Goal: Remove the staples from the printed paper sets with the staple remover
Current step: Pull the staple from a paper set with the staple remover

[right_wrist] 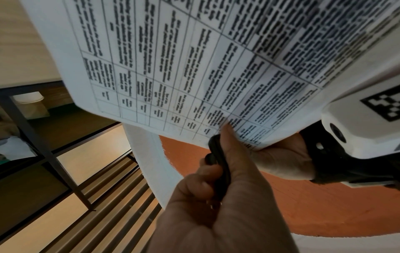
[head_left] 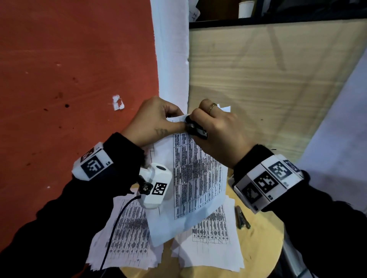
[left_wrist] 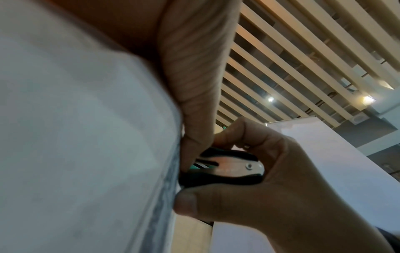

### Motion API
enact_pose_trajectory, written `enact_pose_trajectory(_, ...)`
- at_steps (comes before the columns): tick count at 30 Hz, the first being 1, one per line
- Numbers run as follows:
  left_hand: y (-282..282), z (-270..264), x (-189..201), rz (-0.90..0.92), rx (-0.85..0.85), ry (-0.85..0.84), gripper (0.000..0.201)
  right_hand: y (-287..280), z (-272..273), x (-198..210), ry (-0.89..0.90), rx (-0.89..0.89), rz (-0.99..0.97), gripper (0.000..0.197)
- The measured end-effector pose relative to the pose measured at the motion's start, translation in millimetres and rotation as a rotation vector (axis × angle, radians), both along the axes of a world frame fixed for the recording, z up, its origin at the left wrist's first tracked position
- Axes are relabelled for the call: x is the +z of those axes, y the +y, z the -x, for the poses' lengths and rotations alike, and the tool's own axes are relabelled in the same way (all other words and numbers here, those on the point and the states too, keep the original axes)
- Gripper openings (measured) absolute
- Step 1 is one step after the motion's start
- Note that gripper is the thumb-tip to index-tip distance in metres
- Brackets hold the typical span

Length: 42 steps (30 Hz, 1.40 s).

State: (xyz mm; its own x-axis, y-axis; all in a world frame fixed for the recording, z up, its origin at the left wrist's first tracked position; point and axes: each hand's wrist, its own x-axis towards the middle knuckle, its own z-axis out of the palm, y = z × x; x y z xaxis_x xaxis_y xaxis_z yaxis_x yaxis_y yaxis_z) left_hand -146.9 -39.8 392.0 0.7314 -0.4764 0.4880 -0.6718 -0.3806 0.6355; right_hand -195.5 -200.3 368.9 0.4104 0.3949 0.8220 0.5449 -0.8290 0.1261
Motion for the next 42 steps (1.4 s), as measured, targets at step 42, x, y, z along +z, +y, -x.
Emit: enact_pose_trajectory(42, 13.8, -13.2, -19.9, 0.082, -0.054, -0.095, 0.009, -55.3, -11.5, -84.1, 0.492, 0.083, -1.138, 0.045)
